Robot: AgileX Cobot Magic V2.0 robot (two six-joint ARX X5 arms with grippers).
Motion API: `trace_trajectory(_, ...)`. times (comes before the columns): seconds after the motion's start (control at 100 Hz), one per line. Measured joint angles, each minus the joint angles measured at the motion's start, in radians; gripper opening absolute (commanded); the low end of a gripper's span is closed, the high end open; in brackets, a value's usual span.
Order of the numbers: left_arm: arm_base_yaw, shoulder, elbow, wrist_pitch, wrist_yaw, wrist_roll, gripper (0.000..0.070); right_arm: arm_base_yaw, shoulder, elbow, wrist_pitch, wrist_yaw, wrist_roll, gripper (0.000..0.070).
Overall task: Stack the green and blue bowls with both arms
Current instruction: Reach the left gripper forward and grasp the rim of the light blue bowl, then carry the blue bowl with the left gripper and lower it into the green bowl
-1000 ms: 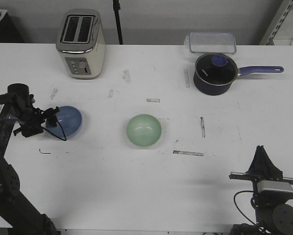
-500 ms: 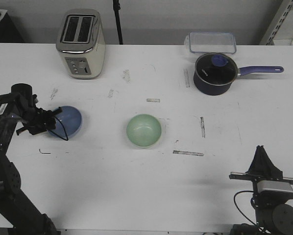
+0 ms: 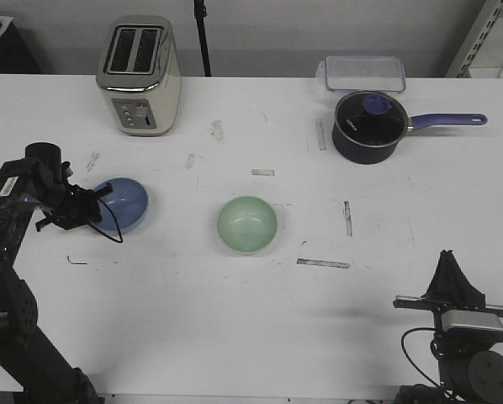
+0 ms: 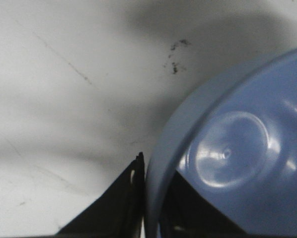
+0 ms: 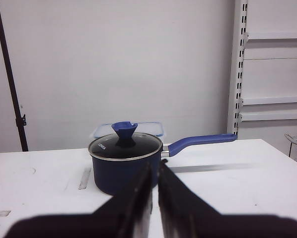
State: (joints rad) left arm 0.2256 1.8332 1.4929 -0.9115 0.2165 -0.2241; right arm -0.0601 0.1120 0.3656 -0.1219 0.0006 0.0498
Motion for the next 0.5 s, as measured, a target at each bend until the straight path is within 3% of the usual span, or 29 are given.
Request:
trace_trajectory(0.29, -0.069, -0.124, 0.031, -0.019, 0.039, -0.026, 0.0001, 0.0, 0.0, 0.0, 0.0, 0.0, 0.0, 0.0014)
trace_trajectory(0.5, -0.202, -0.159, 0.095, -0.051, 0.04, -0.076, 0.0001, 0.0, 0.0, 0.0, 0.0, 0.0, 0.0, 0.0014)
